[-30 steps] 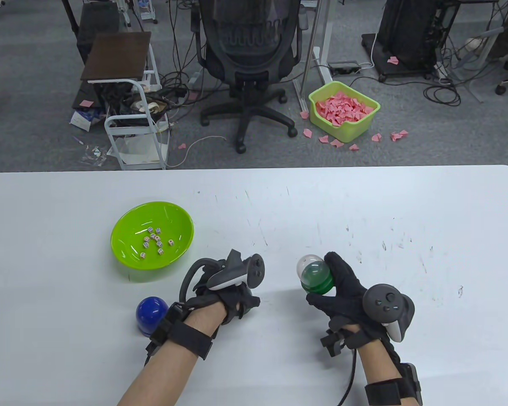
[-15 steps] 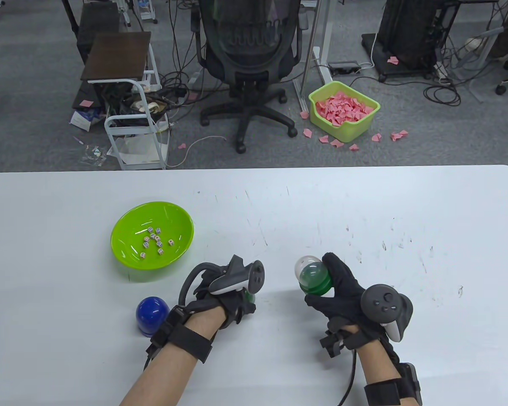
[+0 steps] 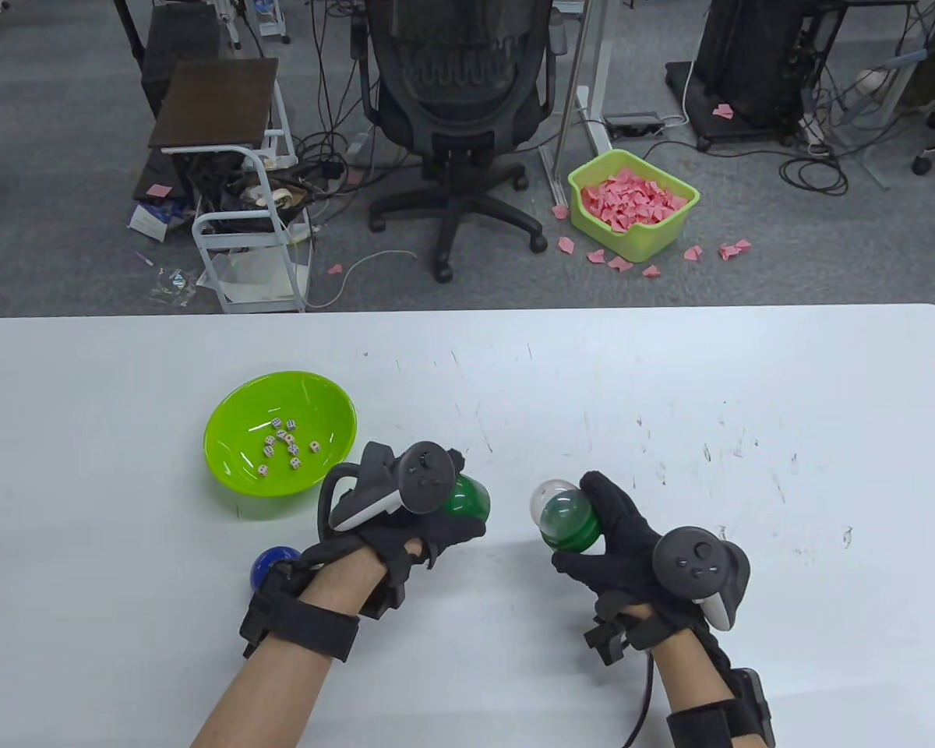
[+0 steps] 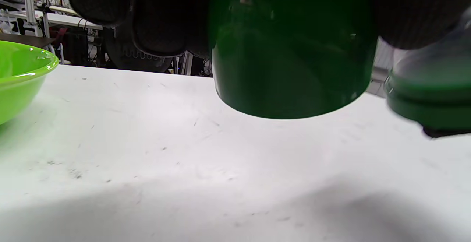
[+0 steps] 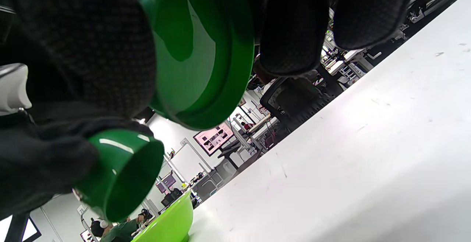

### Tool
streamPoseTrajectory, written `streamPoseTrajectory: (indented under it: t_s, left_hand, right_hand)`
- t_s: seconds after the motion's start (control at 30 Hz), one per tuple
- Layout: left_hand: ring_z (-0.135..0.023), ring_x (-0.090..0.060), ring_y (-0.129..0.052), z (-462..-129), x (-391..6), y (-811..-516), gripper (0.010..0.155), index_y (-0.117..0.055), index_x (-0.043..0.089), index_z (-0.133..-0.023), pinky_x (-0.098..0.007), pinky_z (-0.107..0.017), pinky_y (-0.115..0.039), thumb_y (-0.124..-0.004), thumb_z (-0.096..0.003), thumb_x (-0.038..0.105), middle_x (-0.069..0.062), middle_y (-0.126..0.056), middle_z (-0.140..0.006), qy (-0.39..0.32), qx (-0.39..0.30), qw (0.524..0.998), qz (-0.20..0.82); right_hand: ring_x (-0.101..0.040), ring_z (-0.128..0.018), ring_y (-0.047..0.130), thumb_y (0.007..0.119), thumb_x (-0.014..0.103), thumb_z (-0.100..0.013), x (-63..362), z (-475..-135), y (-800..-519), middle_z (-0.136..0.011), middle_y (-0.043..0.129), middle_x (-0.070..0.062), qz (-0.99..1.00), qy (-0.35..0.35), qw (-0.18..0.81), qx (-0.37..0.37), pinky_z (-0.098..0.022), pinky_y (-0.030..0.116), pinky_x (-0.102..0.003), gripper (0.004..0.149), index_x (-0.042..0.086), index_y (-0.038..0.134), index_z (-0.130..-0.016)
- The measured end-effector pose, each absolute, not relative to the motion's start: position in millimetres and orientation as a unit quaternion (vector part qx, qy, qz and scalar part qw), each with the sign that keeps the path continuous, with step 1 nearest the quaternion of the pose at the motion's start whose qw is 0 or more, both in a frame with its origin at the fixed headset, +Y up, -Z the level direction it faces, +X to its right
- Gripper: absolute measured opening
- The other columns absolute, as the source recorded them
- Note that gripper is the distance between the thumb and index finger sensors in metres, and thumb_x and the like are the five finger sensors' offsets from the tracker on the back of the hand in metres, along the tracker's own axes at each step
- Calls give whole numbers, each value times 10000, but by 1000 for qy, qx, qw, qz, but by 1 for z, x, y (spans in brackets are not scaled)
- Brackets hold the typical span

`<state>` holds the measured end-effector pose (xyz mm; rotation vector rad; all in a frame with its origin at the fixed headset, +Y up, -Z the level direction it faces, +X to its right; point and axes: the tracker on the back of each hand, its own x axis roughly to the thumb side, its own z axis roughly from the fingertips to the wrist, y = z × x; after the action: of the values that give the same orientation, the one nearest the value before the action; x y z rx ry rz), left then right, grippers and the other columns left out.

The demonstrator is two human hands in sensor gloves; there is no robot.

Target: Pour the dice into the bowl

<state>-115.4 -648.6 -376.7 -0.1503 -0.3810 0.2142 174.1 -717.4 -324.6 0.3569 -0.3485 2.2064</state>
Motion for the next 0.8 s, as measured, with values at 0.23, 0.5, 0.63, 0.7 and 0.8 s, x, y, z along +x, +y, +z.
streamPoseTrajectory:
  t_s: [0.23,0.5,0.63,0.7,0.8]
  left_hand:
    - [-882,-377,-826,-375,-116,-629,923,-510,245,-1089,-601,-715,-672,-794,-363,738,-123,-794,-1022,-208,-63,957,192]
    - [-898,-380,-813,-372,-96,-629,930,-483,241,-1097,-604,-720,-665,-788,-371,735,-120,-775,-1040,-235,-82,946,207]
    - [-899,-379,-813,-371,-83,-637,927,-484,242,-1096,-604,-720,-664,-787,-372,736,-119,-774,-1041,-249,-98,943,196]
    - [-900,-380,-812,-370,-77,-640,927,-484,240,-1097,-605,-721,-662,-785,-374,735,-123,-772,-1042,-254,-107,942,192]
    - [-901,-381,-811,-369,-69,-644,928,-482,239,-1097,-605,-721,-662,-784,-373,736,-122,-772,-1042,-261,-115,939,190]
  right_hand:
    - [-446,-702,887,1019,395,-309,166,-323,-720,-1074,638,-245,887,-123,415,161,-580,712,-678,961,51,516,-1053]
    - [-444,-694,895,1018,399,-306,157,-323,-723,-1073,645,-242,890,-110,405,178,-575,717,-679,963,53,519,-1053]
    - [-439,-694,897,1016,402,-308,155,-323,-724,-1073,645,-241,889,-109,407,180,-575,719,-677,965,54,512,-1054]
    - [-437,-694,897,1015,402,-310,155,-322,-724,-1076,639,-238,886,-110,413,177,-575,720,-675,968,54,506,-1056]
    - [-437,-694,897,1016,396,-309,156,-322,-724,-1079,627,-244,882,-115,424,173,-573,720,-677,976,49,495,-1058]
